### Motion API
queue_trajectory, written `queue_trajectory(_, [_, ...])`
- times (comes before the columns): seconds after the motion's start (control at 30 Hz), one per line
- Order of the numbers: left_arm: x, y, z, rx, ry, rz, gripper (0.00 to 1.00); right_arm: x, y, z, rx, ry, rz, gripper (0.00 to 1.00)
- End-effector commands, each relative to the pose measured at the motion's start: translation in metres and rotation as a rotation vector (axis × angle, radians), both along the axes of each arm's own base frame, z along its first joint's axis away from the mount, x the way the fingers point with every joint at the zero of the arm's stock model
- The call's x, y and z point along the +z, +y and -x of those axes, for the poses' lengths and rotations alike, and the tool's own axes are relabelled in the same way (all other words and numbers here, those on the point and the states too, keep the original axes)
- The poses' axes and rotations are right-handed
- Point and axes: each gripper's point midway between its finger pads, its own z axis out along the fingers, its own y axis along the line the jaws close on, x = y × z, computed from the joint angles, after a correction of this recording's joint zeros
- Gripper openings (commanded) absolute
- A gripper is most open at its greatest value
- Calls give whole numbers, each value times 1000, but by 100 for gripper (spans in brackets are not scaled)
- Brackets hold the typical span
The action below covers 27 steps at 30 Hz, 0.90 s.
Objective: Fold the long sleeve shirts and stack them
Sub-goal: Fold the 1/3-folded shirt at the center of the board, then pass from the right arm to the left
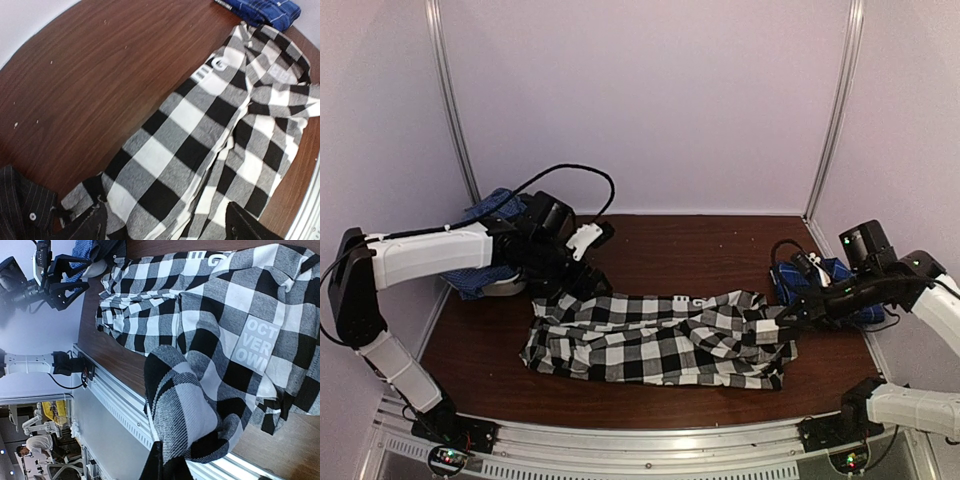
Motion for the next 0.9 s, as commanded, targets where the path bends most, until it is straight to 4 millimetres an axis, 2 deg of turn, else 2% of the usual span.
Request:
queue_trajectory(0.0, [53, -45, 9, -100, -94, 235, 82, 16, 20, -22, 7, -50, -131, 0])
queue_trajectory(0.13, [71, -71, 26, -198, -209, 297, 81, 23, 35, -34, 4, -52, -229, 0])
queue_trajectory(0.37, [78, -124, 62, -421, -450, 245, 85, 21, 49, -42, 1, 0, -313, 0])
queue_trajectory(0.67, [86, -181, 109, -657, -742, 205, 88, 17, 54, -41, 4, 38, -343, 0])
queue_trajectory(0.87, [85, -213, 114, -686, -891, 114, 86, 18, 54, -39, 5, 36, -346, 0])
